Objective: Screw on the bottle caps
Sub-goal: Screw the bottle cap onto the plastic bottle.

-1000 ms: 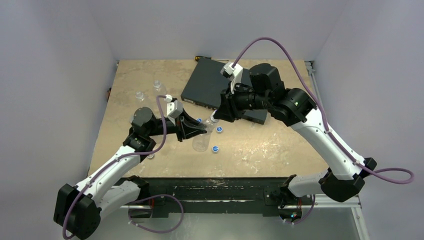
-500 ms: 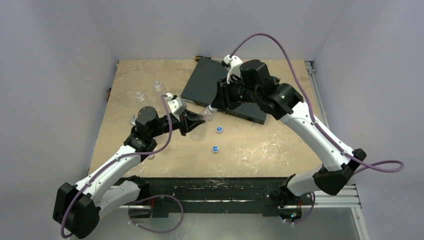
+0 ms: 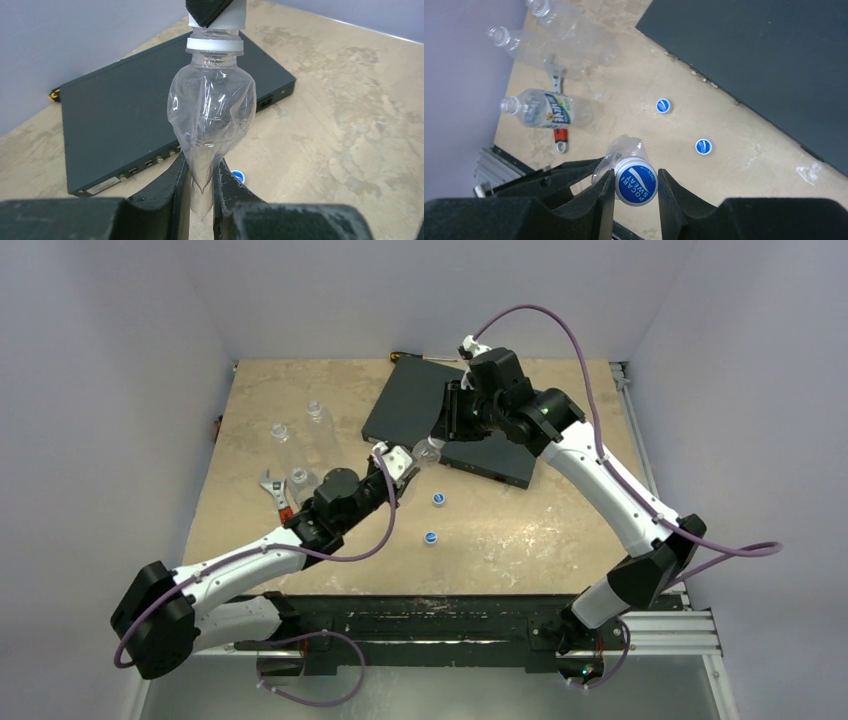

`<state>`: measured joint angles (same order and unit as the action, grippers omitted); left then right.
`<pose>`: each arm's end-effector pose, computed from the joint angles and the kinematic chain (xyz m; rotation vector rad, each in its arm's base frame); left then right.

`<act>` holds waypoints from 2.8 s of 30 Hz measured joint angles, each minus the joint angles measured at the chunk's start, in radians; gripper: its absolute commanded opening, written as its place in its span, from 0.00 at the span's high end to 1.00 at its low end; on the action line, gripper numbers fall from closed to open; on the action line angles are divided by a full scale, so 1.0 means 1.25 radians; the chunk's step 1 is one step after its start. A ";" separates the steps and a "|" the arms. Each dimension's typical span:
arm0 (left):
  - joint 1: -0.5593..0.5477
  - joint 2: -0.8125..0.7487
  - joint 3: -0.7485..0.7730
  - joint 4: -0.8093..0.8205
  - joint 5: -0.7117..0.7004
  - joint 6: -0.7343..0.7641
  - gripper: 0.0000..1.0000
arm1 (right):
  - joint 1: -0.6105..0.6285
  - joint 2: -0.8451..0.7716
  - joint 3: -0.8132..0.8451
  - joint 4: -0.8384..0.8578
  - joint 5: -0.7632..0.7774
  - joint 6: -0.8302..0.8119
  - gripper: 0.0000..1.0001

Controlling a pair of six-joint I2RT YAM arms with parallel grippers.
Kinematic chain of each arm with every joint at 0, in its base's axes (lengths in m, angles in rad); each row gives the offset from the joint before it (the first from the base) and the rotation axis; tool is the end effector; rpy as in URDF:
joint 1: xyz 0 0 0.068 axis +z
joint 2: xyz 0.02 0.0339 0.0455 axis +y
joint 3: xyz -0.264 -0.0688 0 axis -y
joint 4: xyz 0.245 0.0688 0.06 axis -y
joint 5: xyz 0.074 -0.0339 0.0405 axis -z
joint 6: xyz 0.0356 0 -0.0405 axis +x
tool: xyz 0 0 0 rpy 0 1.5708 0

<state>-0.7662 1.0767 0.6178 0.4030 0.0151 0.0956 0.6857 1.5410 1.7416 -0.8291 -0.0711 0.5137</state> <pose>0.1801 -0.1741 0.2851 0.7010 1.4966 -0.5260 0.2529 0.2102 0.4206 -0.2390 2.2873 0.7286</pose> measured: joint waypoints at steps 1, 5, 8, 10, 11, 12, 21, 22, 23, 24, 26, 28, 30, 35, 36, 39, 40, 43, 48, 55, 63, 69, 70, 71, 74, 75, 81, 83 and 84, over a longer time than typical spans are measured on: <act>-0.017 0.018 0.000 0.017 -0.036 0.015 1.00 | -0.004 0.009 0.006 -0.008 0.009 0.010 1.00; -0.068 0.091 0.000 0.091 -0.157 0.068 1.00 | -0.015 0.046 0.030 -0.036 0.049 0.040 1.00; -0.099 0.146 0.000 0.160 -0.242 0.109 1.00 | -0.020 0.069 0.050 -0.053 0.075 0.062 1.00; -0.116 0.181 0.000 0.211 -0.294 0.131 1.00 | -0.023 0.082 0.063 -0.059 0.087 0.080 1.00; -0.122 0.196 0.000 0.232 -0.316 0.141 1.00 | -0.026 0.087 0.067 -0.061 0.090 0.089 1.00; -0.126 0.205 0.000 0.249 -0.331 0.146 1.00 | -0.027 0.092 0.070 -0.062 0.092 0.095 1.00; -0.133 0.233 -0.086 0.468 -0.371 0.163 1.00 | -0.032 0.113 0.107 -0.078 0.028 0.128 0.99; -0.133 0.233 -0.099 0.489 -0.366 0.163 1.00 | -0.032 0.115 0.109 -0.083 0.016 0.128 0.99; -0.133 0.233 -0.107 0.502 -0.363 0.163 1.00 | -0.032 0.116 0.109 -0.087 0.010 0.128 0.98; -0.133 0.233 -0.115 0.513 -0.361 0.162 1.00 | -0.032 0.117 0.110 -0.092 0.003 0.130 0.97; -0.134 0.233 -0.127 0.532 -0.357 0.161 1.00 | -0.032 0.117 0.110 -0.100 -0.003 0.136 0.96; -0.136 0.233 -0.130 0.541 -0.356 0.160 1.00 | -0.032 0.117 0.115 -0.108 -0.005 0.144 0.91; -0.136 0.233 -0.132 0.552 -0.353 0.155 1.00 | -0.032 0.117 0.125 -0.118 -0.006 0.149 0.85; -0.137 0.233 -0.132 0.584 -0.343 0.142 1.00 | -0.031 0.121 0.168 -0.153 -0.005 0.155 0.63; -0.137 0.233 -0.132 0.591 -0.341 0.140 1.00 | -0.030 0.123 0.180 -0.162 -0.005 0.156 0.55; -0.139 0.233 -0.136 0.620 -0.319 0.123 1.00 | -0.027 0.127 0.203 -0.179 -0.017 0.164 0.36; -0.143 0.230 -0.136 0.634 -0.310 0.117 1.00 | -0.023 0.130 0.209 -0.188 -0.022 0.167 0.29; -0.151 0.203 -0.139 0.674 -0.286 0.091 1.00 | -0.011 0.140 0.224 -0.214 -0.028 0.171 0.16; -0.152 0.175 -0.158 0.686 -0.260 0.038 1.00 | -0.007 0.133 0.236 -0.229 -0.027 0.166 0.06; -0.066 0.136 -0.174 0.605 -0.088 -0.090 1.00 | -0.009 0.025 0.164 -0.197 -0.013 0.099 0.02; 0.062 0.082 -0.146 0.443 0.278 -0.237 1.00 | -0.009 -0.135 0.067 -0.133 -0.051 -0.114 0.23; 0.100 0.030 -0.091 0.350 0.511 -0.307 1.00 | 0.022 -0.157 0.055 -0.137 -0.128 -0.262 0.30; 0.106 0.023 -0.085 0.340 0.543 -0.317 1.00 | 0.032 -0.157 0.055 -0.141 -0.132 -0.278 0.31; 0.111 0.015 -0.081 0.326 0.575 -0.327 1.00 | 0.044 -0.158 0.055 -0.146 -0.138 -0.293 0.32; 0.117 -0.018 -0.078 0.272 0.641 -0.342 1.00 | 0.069 -0.162 0.055 -0.162 -0.153 -0.324 0.37; 0.119 -0.033 -0.078 0.248 0.657 -0.342 1.00 | 0.074 -0.165 0.055 -0.165 -0.156 -0.331 0.38; 0.119 -0.100 -0.070 0.125 0.724 -0.334 1.00 | 0.087 -0.182 0.049 -0.170 -0.195 -0.356 0.44; 0.119 -0.112 -0.066 0.091 0.737 -0.330 1.00 | 0.092 -0.191 0.037 -0.169 -0.217 -0.361 0.45; 0.119 -0.119 -0.065 0.072 0.741 -0.326 1.00 | 0.094 -0.197 0.028 -0.169 -0.231 -0.363 0.45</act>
<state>-0.6170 0.9276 0.5369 0.4927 0.9413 -0.3122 0.8036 1.2949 1.7767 -1.0405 -0.3599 0.0597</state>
